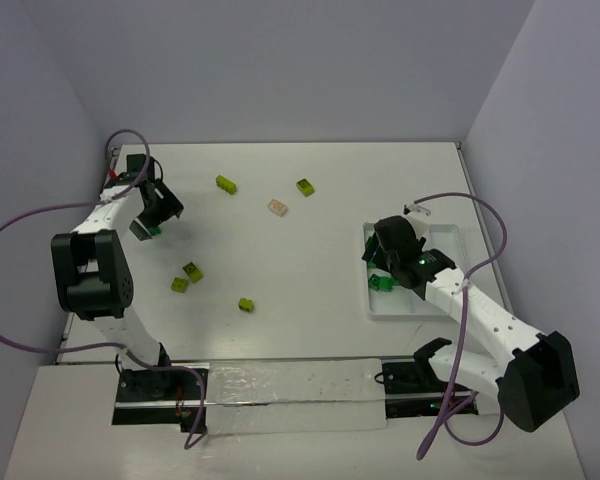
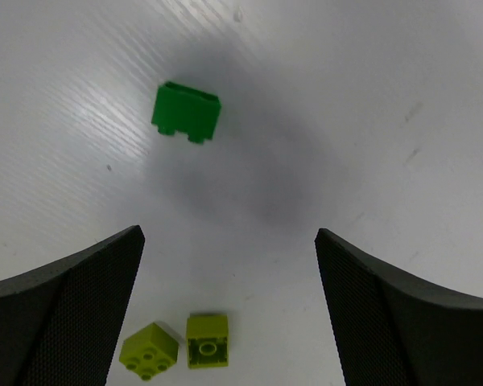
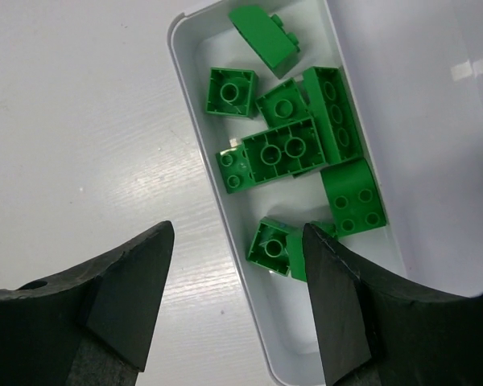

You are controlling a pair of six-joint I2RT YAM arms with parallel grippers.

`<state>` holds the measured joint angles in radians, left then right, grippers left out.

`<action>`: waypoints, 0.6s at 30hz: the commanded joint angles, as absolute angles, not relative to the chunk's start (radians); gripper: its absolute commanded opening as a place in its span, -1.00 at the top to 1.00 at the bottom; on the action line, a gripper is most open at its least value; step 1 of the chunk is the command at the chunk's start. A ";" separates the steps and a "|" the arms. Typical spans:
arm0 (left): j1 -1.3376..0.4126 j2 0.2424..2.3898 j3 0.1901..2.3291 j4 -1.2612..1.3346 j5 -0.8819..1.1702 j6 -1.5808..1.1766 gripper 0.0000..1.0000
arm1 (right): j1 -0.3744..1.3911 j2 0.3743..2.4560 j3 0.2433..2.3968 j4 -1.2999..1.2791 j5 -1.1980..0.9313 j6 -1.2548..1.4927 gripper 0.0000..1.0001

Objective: Sort the legos into containers by color

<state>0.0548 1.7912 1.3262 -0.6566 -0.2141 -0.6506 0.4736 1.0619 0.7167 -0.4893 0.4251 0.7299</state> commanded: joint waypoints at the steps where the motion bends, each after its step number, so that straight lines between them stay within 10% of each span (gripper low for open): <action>1: 0.090 1.872 1.420 -0.644 -0.297 -0.614 -0.98 | 0.480 1.097 0.760 -0.422 0.410 0.704 -0.47; 11: 0.098 2.022 1.504 -0.628 -0.349 -0.517 -0.95 | 0.480 1.155 0.754 -0.369 0.373 0.700 -0.50; 18: 0.097 2.057 1.523 -0.595 -0.346 -0.495 -0.50 | 0.481 1.169 0.768 -0.366 0.372 0.695 -0.50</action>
<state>0.0944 2.0450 1.4736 -0.6374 -0.3251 -0.5240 0.4751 1.1680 0.7204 -0.4038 0.3620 0.7056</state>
